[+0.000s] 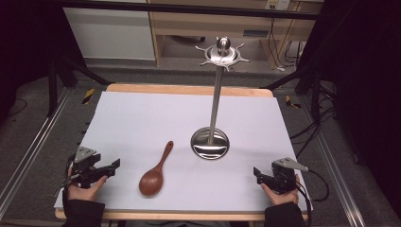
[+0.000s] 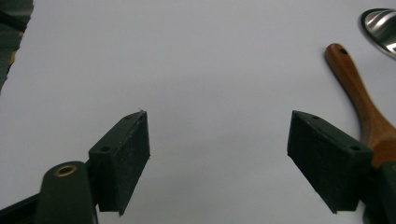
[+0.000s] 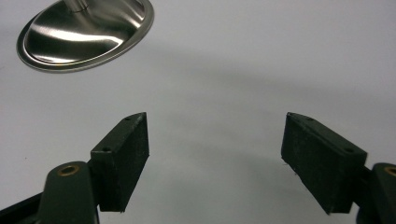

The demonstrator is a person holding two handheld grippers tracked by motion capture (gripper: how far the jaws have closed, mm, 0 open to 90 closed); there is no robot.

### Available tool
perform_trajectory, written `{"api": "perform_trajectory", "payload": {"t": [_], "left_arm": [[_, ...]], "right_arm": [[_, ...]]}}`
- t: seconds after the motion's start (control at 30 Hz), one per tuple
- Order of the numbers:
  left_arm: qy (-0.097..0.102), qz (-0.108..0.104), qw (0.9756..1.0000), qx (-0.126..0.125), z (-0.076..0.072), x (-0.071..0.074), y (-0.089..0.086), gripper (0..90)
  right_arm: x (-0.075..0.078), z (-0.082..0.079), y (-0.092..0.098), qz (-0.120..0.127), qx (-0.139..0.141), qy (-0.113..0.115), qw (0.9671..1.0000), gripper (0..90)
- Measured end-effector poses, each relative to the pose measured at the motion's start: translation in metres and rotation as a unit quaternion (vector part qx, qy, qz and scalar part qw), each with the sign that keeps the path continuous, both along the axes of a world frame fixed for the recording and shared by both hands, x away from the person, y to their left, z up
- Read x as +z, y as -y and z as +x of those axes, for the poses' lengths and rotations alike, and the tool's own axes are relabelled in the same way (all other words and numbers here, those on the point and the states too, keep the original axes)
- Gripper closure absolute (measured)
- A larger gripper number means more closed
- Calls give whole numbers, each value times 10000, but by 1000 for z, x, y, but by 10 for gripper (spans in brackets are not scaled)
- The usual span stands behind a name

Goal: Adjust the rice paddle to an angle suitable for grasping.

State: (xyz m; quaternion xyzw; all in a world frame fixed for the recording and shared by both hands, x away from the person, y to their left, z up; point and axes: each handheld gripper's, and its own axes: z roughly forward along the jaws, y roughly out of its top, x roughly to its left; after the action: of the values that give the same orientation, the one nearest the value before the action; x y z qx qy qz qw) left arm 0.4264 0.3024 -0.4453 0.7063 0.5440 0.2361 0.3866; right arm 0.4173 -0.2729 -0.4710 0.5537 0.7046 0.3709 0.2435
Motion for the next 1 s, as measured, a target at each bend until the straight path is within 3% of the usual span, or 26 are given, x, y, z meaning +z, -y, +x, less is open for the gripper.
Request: {"api": "perform_trajectory", "payload": {"t": [0.3,0.67,1.0], "left_arm": [[93,58,9998,-190,-4,11,12,227],[46,135,9988,-472,0,21,27,251],[90,203,9984,-530,5,28,34,267]], "right_arm": [[-2,-1,-3,-29,48,-44,10000,254],[0,-2,-4,-8,15,-22,10000,255],[1,-3,-9,-142,103,-17,9998,263]]}}
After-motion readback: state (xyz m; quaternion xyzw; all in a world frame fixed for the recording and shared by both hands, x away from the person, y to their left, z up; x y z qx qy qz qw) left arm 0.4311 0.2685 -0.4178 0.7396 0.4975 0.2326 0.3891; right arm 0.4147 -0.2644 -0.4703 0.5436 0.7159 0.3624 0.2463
